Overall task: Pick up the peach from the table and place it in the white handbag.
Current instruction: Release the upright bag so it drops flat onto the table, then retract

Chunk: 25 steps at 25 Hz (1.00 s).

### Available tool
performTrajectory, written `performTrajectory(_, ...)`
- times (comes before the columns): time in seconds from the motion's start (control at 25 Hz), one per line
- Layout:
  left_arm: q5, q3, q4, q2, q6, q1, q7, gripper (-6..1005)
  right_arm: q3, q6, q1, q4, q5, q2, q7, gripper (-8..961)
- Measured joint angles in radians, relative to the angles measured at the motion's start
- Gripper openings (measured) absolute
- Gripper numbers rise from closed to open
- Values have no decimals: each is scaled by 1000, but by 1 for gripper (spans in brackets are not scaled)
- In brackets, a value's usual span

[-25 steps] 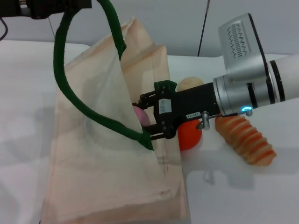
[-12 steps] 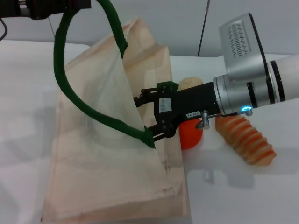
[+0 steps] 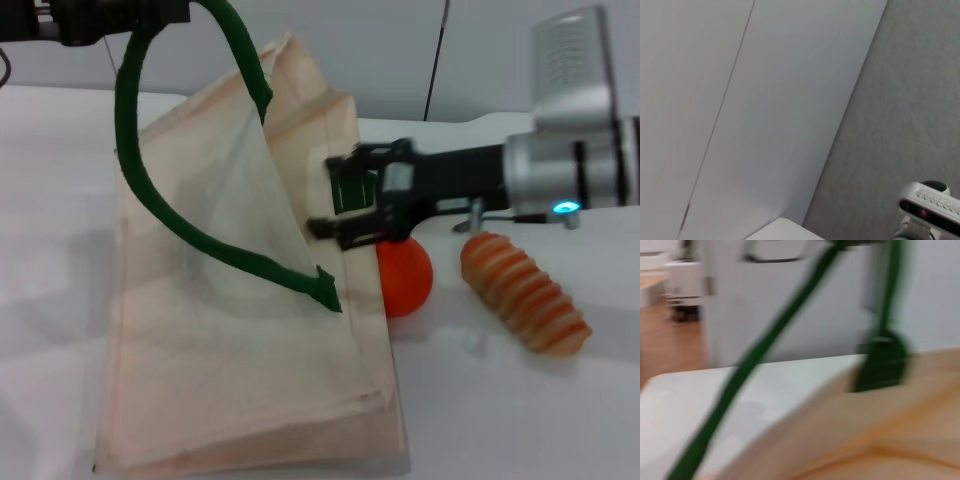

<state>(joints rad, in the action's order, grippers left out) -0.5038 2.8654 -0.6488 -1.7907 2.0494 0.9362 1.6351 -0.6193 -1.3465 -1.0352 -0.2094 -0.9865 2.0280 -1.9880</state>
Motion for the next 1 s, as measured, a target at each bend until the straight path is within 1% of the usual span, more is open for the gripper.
performTrajectory(0.2, 2, 0, 0, 3, 0, -10, 1, 273, 53, -37, 96, -129, -1, -6, 42, 892)
performTrajectory(0.4, 2, 0, 0, 3, 0, -14, 2, 276, 91, -28, 171, -202, -18, -12, 60, 892)
performTrajectory(0.56, 2, 0, 0, 4, 0, -14, 2, 279, 134, 18, 224, -228, -118, -13, 60, 892)
performTrajectory(0.8, 3, 0, 0, 3, -2, -14, -3, 283, 170, 112, 311, -227, -363, -11, 18, 892)
performTrajectory(0.88, 3, 0, 0, 2, -2, -14, -5, 284, 170, 127, 326, -224, -396, -10, 13, 892)
performTrajectory(1.0, -3, 0, 0, 2, -2, -14, -2, 286, 170, 132, 332, -224, -402, -10, 13, 892)
